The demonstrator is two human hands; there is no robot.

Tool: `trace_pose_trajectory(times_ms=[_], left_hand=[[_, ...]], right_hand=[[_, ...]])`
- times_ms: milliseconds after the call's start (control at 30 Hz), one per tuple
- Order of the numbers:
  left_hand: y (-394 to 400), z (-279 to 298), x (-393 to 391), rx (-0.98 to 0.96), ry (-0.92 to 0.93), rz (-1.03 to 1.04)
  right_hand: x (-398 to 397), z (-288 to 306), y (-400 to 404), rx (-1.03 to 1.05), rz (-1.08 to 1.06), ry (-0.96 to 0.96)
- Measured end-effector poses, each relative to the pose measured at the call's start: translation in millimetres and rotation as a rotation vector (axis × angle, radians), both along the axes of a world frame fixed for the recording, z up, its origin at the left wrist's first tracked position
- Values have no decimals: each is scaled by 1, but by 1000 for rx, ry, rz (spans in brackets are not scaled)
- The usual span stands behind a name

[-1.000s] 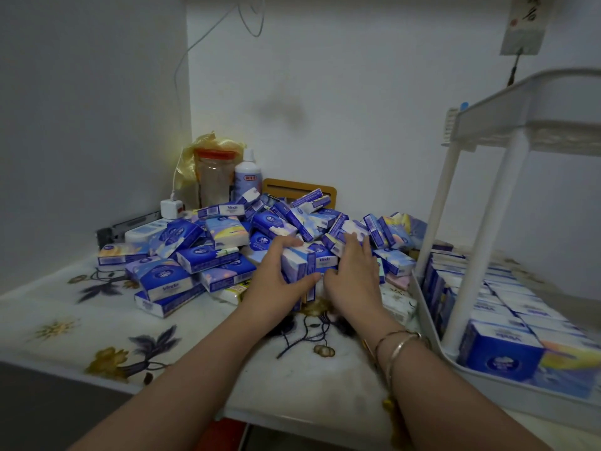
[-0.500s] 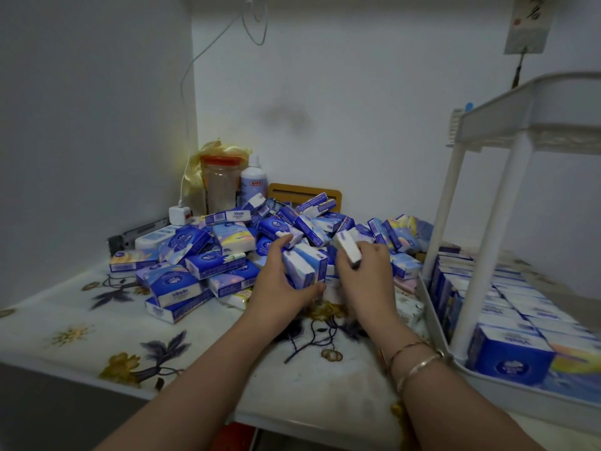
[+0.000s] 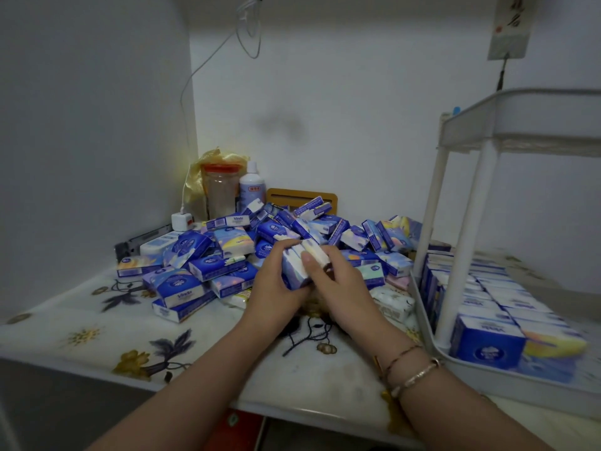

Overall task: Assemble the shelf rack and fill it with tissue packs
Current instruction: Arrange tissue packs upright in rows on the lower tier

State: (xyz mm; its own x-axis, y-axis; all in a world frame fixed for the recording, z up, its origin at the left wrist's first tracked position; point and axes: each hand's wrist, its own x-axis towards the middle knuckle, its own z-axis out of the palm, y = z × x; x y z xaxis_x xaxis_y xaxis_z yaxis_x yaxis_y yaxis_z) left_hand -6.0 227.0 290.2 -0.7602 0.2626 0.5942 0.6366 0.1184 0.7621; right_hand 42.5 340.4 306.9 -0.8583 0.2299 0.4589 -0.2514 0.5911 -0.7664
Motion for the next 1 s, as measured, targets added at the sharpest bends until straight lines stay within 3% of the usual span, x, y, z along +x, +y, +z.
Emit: trace_pose_trajectory(times_ms=[200,367,533,700,833,1000], left_hand=[[-16,22,25,-55,66,50],[-25,61,72,-74,150,-71],[-28,90,123,19,13,-286],[-7,107,152,94,-228,-506],[19,115,169,88,-220,-515],[54,120,184,-115,-106,-451]], right_hand=[[32,33,-7,27,99,-78],[75,59,-11,46,-9,49],[131,82,-1,-238,-20,216],[178,93,22,-570,153,247],[205,93,48,-497,134,183],[232,92,100,-435,126,61]])
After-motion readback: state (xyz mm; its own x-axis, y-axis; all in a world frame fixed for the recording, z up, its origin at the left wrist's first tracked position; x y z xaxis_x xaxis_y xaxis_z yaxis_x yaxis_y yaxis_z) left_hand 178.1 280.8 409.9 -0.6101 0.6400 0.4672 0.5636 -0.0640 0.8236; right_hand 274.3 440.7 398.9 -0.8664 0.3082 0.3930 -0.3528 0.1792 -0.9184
